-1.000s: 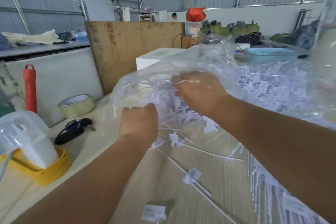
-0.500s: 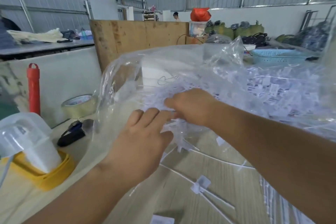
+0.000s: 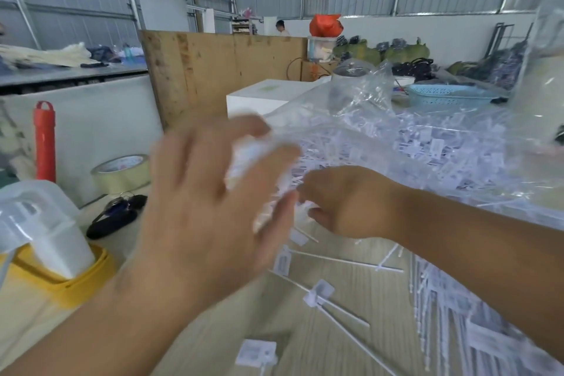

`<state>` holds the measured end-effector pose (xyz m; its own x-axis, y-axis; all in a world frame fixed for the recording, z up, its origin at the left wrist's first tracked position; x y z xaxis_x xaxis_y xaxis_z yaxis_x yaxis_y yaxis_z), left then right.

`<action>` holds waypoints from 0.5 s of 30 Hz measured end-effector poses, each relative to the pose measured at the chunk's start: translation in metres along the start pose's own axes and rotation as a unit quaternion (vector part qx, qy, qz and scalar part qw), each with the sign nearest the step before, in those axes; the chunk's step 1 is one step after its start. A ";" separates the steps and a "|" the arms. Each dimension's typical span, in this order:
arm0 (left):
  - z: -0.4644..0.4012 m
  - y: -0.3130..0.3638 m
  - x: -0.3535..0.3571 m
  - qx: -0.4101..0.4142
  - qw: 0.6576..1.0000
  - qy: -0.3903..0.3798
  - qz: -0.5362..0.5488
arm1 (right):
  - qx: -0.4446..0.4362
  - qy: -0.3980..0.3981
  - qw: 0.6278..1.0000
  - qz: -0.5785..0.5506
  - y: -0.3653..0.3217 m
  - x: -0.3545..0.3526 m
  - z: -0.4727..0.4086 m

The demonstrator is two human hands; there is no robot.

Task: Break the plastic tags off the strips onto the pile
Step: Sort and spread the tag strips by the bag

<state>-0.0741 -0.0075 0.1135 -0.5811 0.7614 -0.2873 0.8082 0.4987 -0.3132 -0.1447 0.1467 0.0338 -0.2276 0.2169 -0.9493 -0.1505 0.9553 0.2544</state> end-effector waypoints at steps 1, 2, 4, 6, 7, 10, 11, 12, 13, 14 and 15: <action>-0.004 -0.015 0.005 -0.056 0.998 -0.020 -0.007 | 0.014 -0.034 0.999 0.002 0.001 0.006 0.003; -0.004 -0.032 0.020 -0.123 0.989 -0.082 0.003 | 0.028 -0.071 0.997 0.000 0.001 0.013 0.006; 0.017 -0.053 0.064 -0.229 0.930 -0.287 0.034 | 0.061 -0.139 0.988 -0.011 0.000 0.030 0.010; 0.054 -0.047 0.102 -0.216 0.858 -0.466 0.007 | 0.102 -0.170 0.978 -0.058 -0.004 0.041 0.017; 0.070 -0.040 0.114 -0.187 0.835 -0.518 -0.011 | 0.122 -0.173 0.974 -0.085 -0.006 0.045 0.022; 0.088 -0.041 0.130 -0.155 0.814 -0.557 -0.053 | 0.133 -0.136 0.973 -0.133 -0.020 0.047 0.027; 0.083 -0.044 0.131 -0.142 0.822 -0.547 -0.063 | 0.125 -0.119 0.976 -0.135 -0.025 0.047 0.027; 0.078 -0.049 0.131 -0.136 0.835 -0.530 -0.062 | 0.118 -0.106 0.979 -0.130 -0.030 0.044 0.026; 0.071 -0.055 0.131 -0.142 0.846 -0.512 -0.050 | 0.107 -0.097 0.983 -0.116 -0.035 0.042 0.025; 0.065 -0.061 0.130 -0.153 0.853 -0.498 -0.036 | 0.099 -0.095 0.985 -0.108 -0.039 0.041 0.024; 0.058 -0.067 0.129 -0.161 0.859 -0.485 -0.031 | 0.108 -0.097 0.984 -0.102 -0.040 0.041 0.022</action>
<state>-0.2088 0.0334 0.0452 -0.3035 0.1039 -0.9471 0.6669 0.7331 -0.1333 -0.1267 0.1221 -0.0197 -0.0234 0.0310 -0.9992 0.0386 0.9988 0.0301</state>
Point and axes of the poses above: each hand's wrist, its own z-axis away from the middle knuckle, its own x-axis out of the palm, y = z × x, the point moved 9 cm from there along -z, towards the middle knuckle, and after that the axes turned 4 degrees about x, right-handed, at the moved point
